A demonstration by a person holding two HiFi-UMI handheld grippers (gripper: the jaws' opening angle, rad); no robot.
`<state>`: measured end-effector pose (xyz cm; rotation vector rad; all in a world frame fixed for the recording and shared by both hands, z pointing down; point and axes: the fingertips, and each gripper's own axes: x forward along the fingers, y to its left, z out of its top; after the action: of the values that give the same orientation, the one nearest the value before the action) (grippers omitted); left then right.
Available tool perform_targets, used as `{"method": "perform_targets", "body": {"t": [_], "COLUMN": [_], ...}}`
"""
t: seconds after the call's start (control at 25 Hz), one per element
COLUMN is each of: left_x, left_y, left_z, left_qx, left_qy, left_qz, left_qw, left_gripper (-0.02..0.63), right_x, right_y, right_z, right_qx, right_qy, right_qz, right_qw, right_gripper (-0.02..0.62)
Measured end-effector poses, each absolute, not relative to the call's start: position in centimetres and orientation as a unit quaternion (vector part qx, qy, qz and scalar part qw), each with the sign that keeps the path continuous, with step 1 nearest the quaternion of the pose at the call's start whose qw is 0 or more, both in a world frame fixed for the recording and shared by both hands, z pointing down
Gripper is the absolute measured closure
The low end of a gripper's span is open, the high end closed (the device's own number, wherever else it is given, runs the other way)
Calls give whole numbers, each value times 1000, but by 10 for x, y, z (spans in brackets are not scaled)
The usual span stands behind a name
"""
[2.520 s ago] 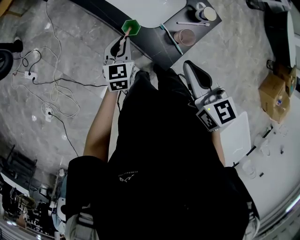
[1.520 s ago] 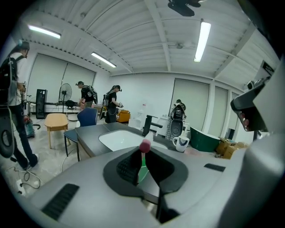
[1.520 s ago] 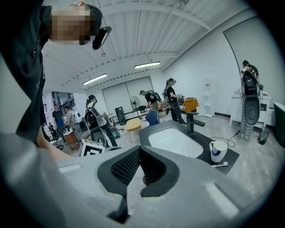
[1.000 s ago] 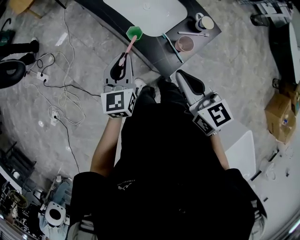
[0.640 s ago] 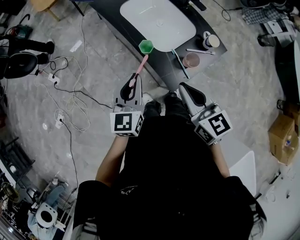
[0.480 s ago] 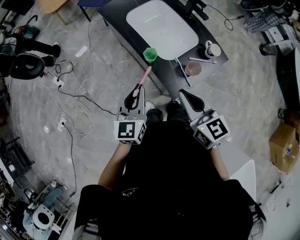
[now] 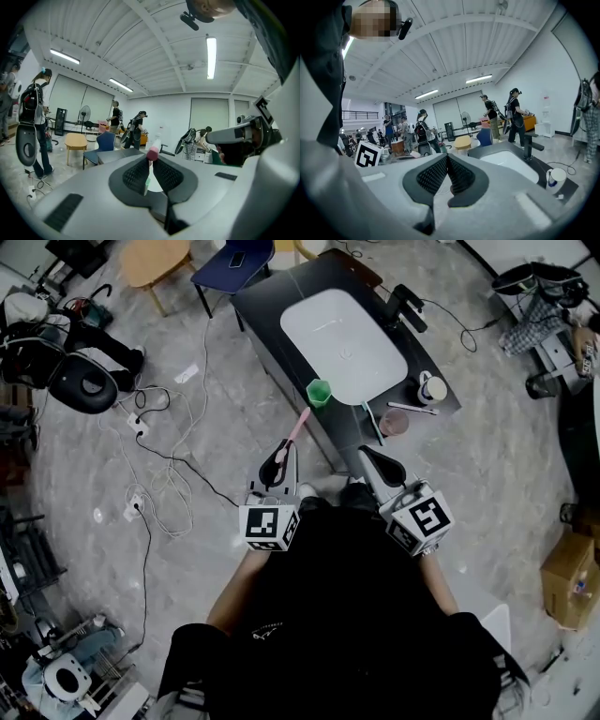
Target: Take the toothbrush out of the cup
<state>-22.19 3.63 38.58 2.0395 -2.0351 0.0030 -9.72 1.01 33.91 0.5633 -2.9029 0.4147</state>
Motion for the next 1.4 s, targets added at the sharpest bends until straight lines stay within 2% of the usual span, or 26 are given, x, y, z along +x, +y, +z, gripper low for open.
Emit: {"method": "perform_targets", "body": {"t": [0.4, 0.68, 1.4], "left_x": [-249, -267, -269], "left_y": [31, 39, 57], "left_z": [306, 252, 240], "left_qx": [667, 649, 646], "left_qy": [-737, -757, -758], "left_qz": [-61, -61, -83], "left_qw": [92, 38, 34], "left_gripper": [581, 581, 581], "right_x": [-103, -93, -96], "right_y": [-10, -28, -13], "right_z": [266, 236, 210], "right_qx": [184, 202, 193], "right_qy": [-979, -978, -978], "right_qz": [87, 57, 69], "right_qw": [10, 4, -33], "right_gripper": [589, 589, 589]}}
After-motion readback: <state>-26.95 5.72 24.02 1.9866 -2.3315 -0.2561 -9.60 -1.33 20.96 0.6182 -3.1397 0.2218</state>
